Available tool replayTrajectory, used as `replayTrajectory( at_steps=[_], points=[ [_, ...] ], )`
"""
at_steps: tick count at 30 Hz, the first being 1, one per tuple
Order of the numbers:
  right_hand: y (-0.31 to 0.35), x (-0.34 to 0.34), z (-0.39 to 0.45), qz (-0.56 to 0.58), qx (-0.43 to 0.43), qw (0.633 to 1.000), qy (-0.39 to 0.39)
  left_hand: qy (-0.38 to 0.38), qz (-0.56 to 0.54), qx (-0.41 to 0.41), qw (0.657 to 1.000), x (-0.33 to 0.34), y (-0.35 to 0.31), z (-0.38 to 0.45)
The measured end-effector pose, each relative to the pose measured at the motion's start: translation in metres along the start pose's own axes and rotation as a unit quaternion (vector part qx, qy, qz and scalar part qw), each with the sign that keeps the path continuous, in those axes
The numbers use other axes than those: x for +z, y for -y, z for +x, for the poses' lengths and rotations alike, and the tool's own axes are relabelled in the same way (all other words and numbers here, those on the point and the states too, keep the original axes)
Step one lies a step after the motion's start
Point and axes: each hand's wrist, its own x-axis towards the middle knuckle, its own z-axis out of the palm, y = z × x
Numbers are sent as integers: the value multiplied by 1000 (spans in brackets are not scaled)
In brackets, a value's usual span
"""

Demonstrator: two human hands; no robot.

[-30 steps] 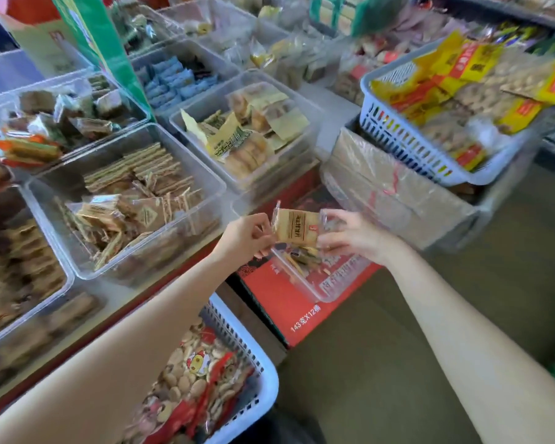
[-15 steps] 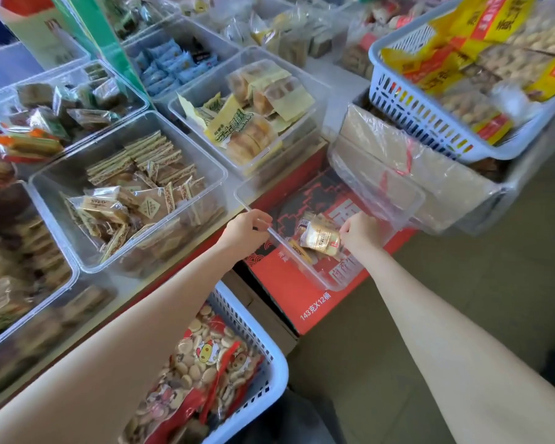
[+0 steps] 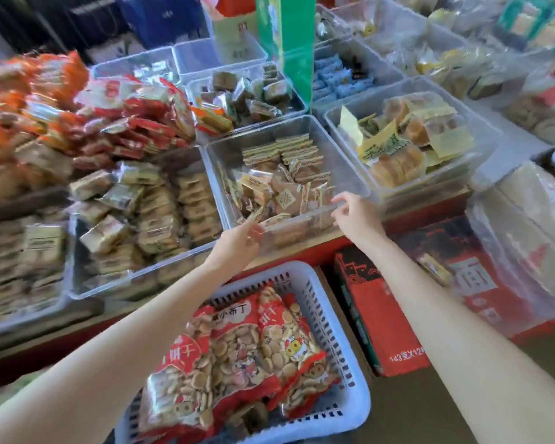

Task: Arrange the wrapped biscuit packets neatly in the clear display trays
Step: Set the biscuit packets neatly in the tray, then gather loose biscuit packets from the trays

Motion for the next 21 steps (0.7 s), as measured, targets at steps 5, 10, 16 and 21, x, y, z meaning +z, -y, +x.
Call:
replayTrajectory(
  at_steps=[5,10,16,21],
  points=[
    [128,76,24,-52,-223,971,70,-113,-2,-80,990,-72,91,-20],
    [192,154,37,-262,-301,857,326,-90,59,-123,987,-108,154,-24],
    [181,206,55,-438,-251,761,406,-43,72,-50,995,-105,184,-6],
    [176,226,63,-493,-265,708,430,-38,66,-11,997,-103,194,8]
  ],
)
